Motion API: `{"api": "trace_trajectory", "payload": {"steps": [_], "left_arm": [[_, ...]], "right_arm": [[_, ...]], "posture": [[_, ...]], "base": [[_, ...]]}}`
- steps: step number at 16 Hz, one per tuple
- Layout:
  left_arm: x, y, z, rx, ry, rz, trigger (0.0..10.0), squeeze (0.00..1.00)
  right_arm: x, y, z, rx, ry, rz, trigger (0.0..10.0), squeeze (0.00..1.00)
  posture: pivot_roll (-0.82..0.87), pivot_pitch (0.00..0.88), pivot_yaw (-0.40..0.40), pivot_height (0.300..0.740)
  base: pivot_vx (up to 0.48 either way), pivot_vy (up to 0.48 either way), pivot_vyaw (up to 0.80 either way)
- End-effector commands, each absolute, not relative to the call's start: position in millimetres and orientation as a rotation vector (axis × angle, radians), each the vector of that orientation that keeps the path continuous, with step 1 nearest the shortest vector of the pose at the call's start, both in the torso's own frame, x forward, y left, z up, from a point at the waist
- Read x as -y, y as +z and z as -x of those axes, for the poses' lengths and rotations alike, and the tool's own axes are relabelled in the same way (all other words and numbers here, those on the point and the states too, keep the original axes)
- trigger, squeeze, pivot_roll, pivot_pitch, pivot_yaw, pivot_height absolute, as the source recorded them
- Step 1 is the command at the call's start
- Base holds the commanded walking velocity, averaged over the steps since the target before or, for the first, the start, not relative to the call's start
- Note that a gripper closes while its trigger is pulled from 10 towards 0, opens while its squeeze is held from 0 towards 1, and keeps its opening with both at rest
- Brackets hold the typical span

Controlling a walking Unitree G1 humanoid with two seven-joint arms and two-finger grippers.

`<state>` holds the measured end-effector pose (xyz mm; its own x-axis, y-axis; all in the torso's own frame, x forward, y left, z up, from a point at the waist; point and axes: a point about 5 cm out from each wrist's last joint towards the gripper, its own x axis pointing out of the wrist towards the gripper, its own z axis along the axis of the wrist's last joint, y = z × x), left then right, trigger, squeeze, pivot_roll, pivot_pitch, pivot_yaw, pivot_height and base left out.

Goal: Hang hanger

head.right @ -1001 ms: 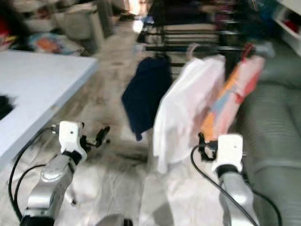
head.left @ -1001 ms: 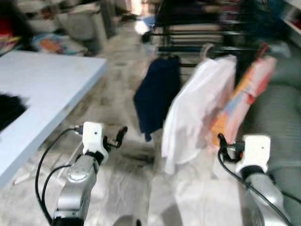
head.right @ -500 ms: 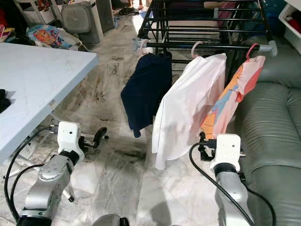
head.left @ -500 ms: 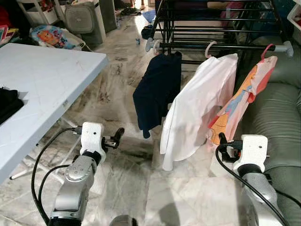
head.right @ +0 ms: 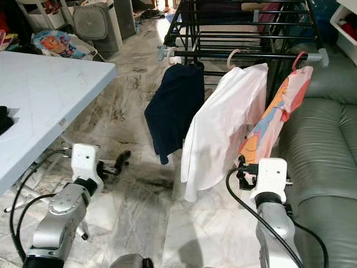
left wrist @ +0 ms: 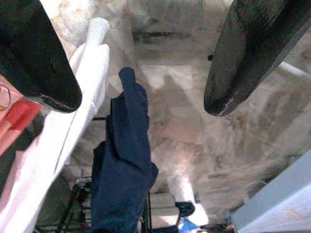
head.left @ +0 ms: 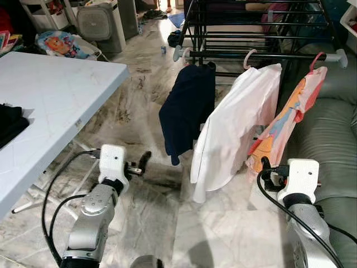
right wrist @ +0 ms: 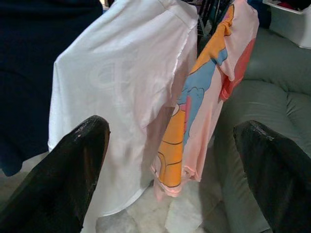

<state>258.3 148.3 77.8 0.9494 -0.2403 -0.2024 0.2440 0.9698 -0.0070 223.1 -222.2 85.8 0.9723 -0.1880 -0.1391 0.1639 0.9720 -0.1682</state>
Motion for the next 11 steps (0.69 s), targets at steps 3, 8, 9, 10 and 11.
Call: {"api": "trace_trajectory", "payload": {"steps": [3,8,9,10,11], "left_arm": [[-150.4,77.6,-259.1,-0.209,-0.243,-0.044,10.0,0.0],[-144.5,78.7,-259.5,-0.188,-0.267,-0.065,10.0,0.0],[-144.1,79.1,-259.7,-0.185,-0.265,-0.064,10.0,0.0],[-143.5,79.6,-259.5,-0.18,-0.263,-0.065,10.0,0.0],[-143.3,82.2,-259.5,-0.158,-0.255,-0.065,10.0,0.0]], "right_arm": [[219.2,84.8,-224.1,-0.16,-0.178,0.132,10.0,0.0],[223.7,86.8,-223.7,-0.156,-0.2,0.148,10.0,0.0],[224.7,87.3,-223.9,-0.155,-0.206,0.154,10.0,0.0],[225.9,87.9,-223.5,-0.149,-0.217,0.158,10.0,0.0],[227.0,89.3,-223.3,-0.143,-0.226,0.16,10.0,0.0]], "posture": [[-0.06,0.0,0.083,0.74],[-0.06,0.0,0.079,0.74],[-0.06,0.0,0.078,0.74],[-0.06,0.0,0.076,0.74],[-0.06,0.0,0.073,0.74]], "base": [[0.0,0.48,0.0],[0.0,0.48,0.0],[0.0,0.341,0.0],[0.0,0.0,0.0],[0.0,0.0,0.0]]}}
